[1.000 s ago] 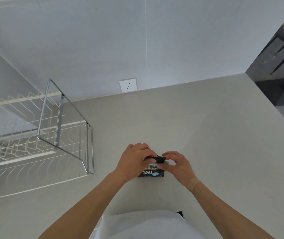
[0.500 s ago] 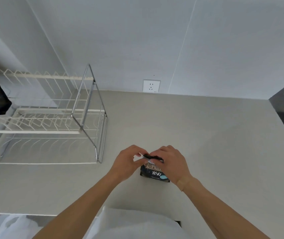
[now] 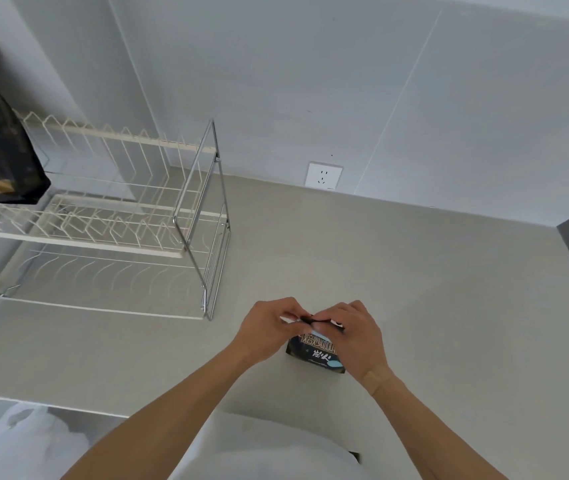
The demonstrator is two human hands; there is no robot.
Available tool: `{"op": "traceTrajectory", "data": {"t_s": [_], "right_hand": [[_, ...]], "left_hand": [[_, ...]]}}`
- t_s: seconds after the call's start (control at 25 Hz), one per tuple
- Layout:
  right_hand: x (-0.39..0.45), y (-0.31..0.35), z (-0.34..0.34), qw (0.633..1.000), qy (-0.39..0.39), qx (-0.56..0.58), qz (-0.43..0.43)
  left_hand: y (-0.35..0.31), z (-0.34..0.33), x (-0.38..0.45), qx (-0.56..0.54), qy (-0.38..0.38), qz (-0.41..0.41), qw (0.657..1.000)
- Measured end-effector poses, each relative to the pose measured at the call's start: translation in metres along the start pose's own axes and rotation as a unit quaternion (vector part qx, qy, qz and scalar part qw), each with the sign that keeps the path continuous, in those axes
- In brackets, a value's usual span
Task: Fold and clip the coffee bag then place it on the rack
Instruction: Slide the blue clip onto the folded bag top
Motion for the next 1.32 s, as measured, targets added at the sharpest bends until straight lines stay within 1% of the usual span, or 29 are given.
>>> {"op": "traceTrajectory", "data": {"t_s": [0.2,0.36,0.6,0.76,0.88,0.96,1.08,1.2,1.24,1.32], "right_hand": [[-0.002,-0.005,0.003,1.000,-0.010,0.021,-0.009],[-0.004,-0.003,0.002,0.999,-0.009,0.031,0.001],[-0.003,-0.003,-0.002,0.998,0.002,0.057,0.002],[-0.004,-0.005,-0.003,0.998,0.000,0.056,0.003],[-0.001,-0.007,-0.004,0.999,-0.001,0.045,0.003],[-0.003,-0.005,-0.003,0.999,0.002,0.029,0.016],[0.002,0.001,0.003,0.998,0.003,-0.044,0.049],[0.001,0.019,0.000,0.986,0.006,-0.136,0.098],[0.002,0.021,-0.003,0.985,0.009,-0.143,0.098],[0.002,0.015,-0.006,0.992,0.018,-0.112,0.062]], "left_hand": [[0.003,-0.003,-0.002,-0.040,0.006,-0.006,0.999],[0.006,-0.004,-0.006,-0.072,0.003,-0.014,0.997],[0.009,-0.002,-0.006,-0.070,0.005,-0.018,0.997],[0.019,-0.001,-0.008,-0.055,-0.007,-0.002,0.998],[0.023,0.002,-0.007,0.023,-0.016,0.011,1.000],[0.023,0.003,-0.009,0.050,-0.019,0.007,0.999],[0.013,0.002,-0.008,0.117,-0.005,-0.033,0.993],[-0.004,0.001,-0.004,0.204,0.014,-0.085,0.975],[-0.008,-0.001,-0.002,0.225,0.025,-0.097,0.969],[-0.013,-0.005,-0.001,0.248,0.035,-0.106,0.962]]}}
Point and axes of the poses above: each hand's wrist, its own x-axis towards the middle knuckle, its own z-axis out of the back of the hand, y = z × x, the point moved 10 cm from there along x, towards the middle knuckle, and after that the axes turned 14 degrees about -x, right-handed, at the moved point
